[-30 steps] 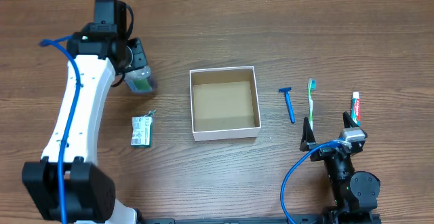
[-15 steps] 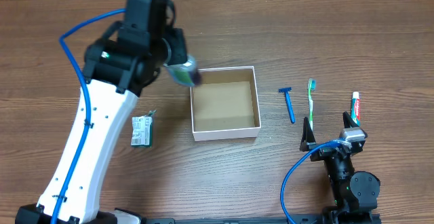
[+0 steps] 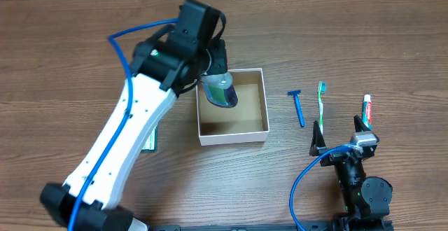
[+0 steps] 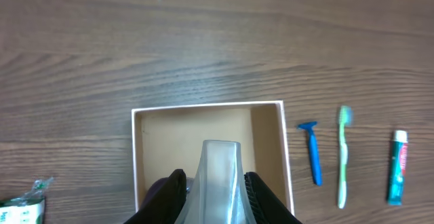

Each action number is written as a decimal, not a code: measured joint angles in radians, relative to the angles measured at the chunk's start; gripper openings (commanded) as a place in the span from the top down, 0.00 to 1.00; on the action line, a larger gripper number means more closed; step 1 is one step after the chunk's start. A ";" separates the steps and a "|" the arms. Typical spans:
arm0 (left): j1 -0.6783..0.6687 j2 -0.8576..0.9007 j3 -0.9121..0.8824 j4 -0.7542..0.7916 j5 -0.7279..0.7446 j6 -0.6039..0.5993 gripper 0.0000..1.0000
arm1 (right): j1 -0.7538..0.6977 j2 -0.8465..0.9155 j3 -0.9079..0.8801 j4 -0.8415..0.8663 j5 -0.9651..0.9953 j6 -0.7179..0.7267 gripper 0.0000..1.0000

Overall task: Pack container
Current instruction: 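Carry the bottle over the box and lower it inside, then release the bottle and move the left gripper to the packet, then grasp the green-white 100g packet with the left gripper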

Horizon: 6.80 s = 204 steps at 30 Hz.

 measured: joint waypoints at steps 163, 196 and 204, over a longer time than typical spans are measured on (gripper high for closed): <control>0.384 -0.305 -1.206 0.729 -0.045 0.480 0.00 | 0.000 0.000 0.000 0.000 0.000 0.000 0.00; 0.436 -0.210 -0.939 0.399 0.103 0.419 0.51 | 0.000 0.000 0.000 0.000 0.000 0.000 0.00; 0.422 -0.245 -0.812 0.373 0.322 0.228 0.50 | 0.000 0.000 0.000 0.000 0.000 0.000 0.00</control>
